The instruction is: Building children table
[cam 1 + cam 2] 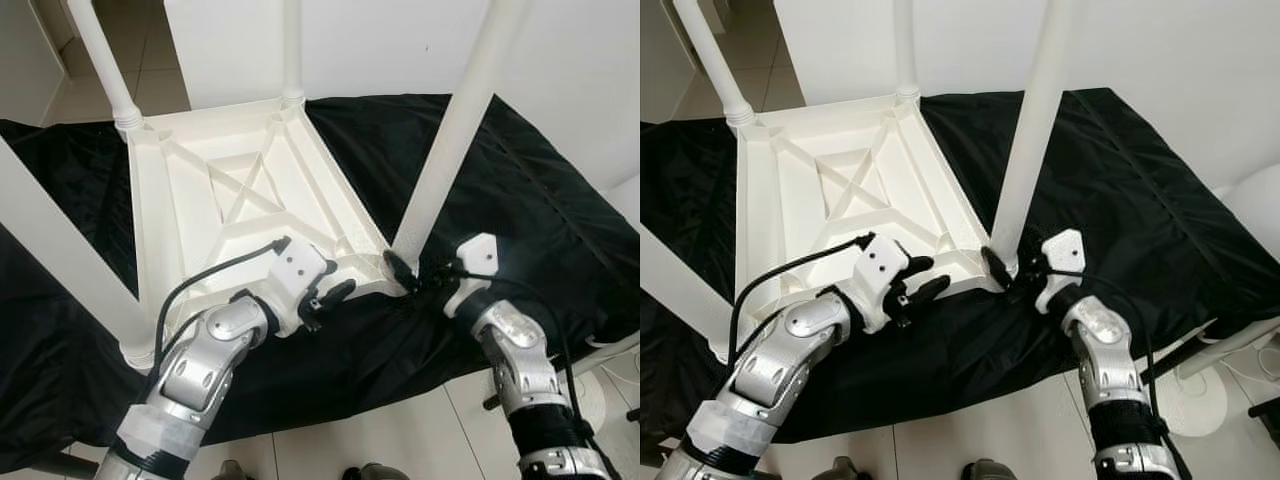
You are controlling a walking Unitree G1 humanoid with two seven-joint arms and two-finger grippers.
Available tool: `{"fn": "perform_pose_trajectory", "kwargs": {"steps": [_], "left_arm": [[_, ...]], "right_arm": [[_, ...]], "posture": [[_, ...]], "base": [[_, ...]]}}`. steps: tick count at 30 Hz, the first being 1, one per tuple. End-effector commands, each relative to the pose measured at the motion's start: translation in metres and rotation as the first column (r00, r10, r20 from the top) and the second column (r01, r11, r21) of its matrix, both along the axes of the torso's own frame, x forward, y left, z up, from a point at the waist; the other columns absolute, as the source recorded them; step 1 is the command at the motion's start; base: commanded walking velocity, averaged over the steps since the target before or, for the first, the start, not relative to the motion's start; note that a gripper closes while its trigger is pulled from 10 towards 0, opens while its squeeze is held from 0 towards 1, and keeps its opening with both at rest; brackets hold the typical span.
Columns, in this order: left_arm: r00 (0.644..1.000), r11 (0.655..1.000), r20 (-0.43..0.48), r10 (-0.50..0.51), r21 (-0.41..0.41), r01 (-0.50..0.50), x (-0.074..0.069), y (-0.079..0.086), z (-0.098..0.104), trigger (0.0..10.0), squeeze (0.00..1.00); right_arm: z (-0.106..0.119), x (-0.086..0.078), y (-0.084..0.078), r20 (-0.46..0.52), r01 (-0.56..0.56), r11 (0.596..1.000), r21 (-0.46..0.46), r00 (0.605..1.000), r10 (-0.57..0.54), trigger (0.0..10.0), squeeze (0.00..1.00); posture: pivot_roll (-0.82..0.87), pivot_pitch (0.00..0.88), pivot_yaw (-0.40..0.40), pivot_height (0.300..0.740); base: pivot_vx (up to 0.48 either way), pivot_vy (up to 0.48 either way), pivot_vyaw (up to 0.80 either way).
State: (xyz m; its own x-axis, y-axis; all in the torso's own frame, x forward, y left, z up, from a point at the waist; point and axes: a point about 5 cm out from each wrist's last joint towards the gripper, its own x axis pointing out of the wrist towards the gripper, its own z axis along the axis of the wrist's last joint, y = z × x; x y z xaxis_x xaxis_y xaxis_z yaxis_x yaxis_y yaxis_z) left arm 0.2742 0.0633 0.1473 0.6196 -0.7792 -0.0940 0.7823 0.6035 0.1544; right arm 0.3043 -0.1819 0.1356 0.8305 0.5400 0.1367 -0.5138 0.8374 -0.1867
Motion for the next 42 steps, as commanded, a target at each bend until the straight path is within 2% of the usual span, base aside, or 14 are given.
{"fn": "perform_pose_trajectory", "kwargs": {"steps": [1,3,5,8,9,10,11,18,19,22,23,34,37,42], "left_arm": [[0.999,0.999,0.021,0.043,0.0,-0.043,0.004,0.0,0.0,10.0,0.0],[0.999,0.999,0.029,0.046,-0.005,-0.046,0.005,-0.001,0.001,10.0,0.0],[0.998,0.999,0.043,0.048,-0.001,-0.048,0.006,-0.002,0.001,10.0,0.0],[0.998,0.999,0.045,0.049,0.001,-0.049,0.007,-0.003,0.001,10.0,0.0],[0.998,0.999,0.046,0.05,0.001,-0.05,0.007,-0.003,0.002,10.0,0.0],[0.998,0.999,0.046,0.05,0.001,-0.05,0.007,-0.003,0.002,10.0,0.0],[0.998,0.999,0.044,0.052,-0.006,-0.052,0.007,-0.003,0.003,10.0,0.0],[0.997,0.998,0.053,0.056,-0.008,-0.055,0.007,-0.004,0.004,10.0,0.0],[0.997,0.998,0.056,0.06,-0.013,-0.059,0.007,-0.004,0.004,10.0,0.0],[0.996,0.998,0.059,0.062,-0.016,-0.062,0.007,-0.003,0.004,10.0,0.0],[0.996,0.998,0.06,0.062,-0.015,-0.061,0.006,-0.003,0.003,10.0,0.0],[0.996,0.998,0.066,0.065,-0.004,-0.065,0.008,-0.003,0.001,10.0,0.0],[0.996,0.998,0.067,0.055,-0.002,-0.055,0.006,-0.005,0.001,10.0,0.0],[0.996,0.999,0.066,0.051,-0.005,-0.051,0.006,-0.006,0.001,10.0,0.0]], "right_arm": [[-0.001,0.003,0.0,0.003,-0.015,1.0,-0.02,1.0,0.015,8.5,0.0],[-0.001,0.004,0.001,0.008,-0.021,1.0,-0.022,1.0,0.021,8.5,0.0],[-0.001,0.008,0.004,0.003,-0.045,0.998,-0.035,0.999,0.045,4.5,0.0],[-0.002,0.009,0.005,-0.004,-0.057,0.998,-0.04,0.998,0.057,4.2,0.0],[-0.003,0.01,0.006,-0.009,-0.063,0.997,-0.044,0.998,0.063,2.4,0.0],[-0.003,0.01,0.006,-0.009,-0.063,0.997,-0.044,0.998,0.063,2.4,0.0],[-0.005,0.012,0.007,-0.019,-0.074,0.996,-0.053,0.997,0.073,0.0,0.0],[-0.013,0.01,0.013,-0.044,-0.096,0.995,-0.037,0.995,0.095,0.0,0.0],[-0.015,0.01,0.013,-0.058,-0.089,0.996,-0.014,0.994,0.088,3.4,0.0],[-0.016,0.009,0.013,-0.069,-0.083,0.997,0.003,0.994,0.083,3.4,0.0],[-0.016,0.009,0.014,-0.075,-0.055,0.998,0.04,0.996,0.058,10.0,0.0],[-0.017,0.003,0.035,-0.078,0.219,0.97,0.109,0.974,-0.212,10.0,0.0],[-0.015,-0.001,0.035,-0.087,0.434,0.889,0.144,0.901,-0.425,10.0,0.0],[-0.015,-0.007,0.044,-0.125,0.551,0.818,0.167,0.835,-0.537,10.0,0.0]], "posture": [[-0.07,0.033,0.025,0.74],[-0.07,0.033,0.025,0.74],[-0.07,0.03,0.022,0.74],[-0.07,0.03,0.022,0.74],[-0.07,0.028,0.02,0.74],[-0.07,0.028,0.02,0.74],[-0.07,0.028,0.02,0.74],[-0.06,0.033,0.016,0.74],[-0.06,0.034,0.015,0.74],[-0.06,0.035,0.016,0.74],[-0.06,0.035,0.016,0.74],[-0.08,0.035,0.017,0.74],[-0.08,0.035,0.013,0.74],[-0.08,0.032,0.004,0.74]], "base": [[0.0,0.0,0.0],[0.0,0.0,0.0],[0.0,0.0,0.0],[0.0,0.0,0.0],[0.0,0.0,0.0],[0.0,0.0,0.0],[0.0,0.0,0.0],[0.0,0.0,0.0],[0.0,0.0,0.0],[0.0,0.0,0.0],[0.0,0.0,0.0],[0.0,0.0,0.0],[0.0,0.0,0.0],[0.0,0.0,0.0]]}}
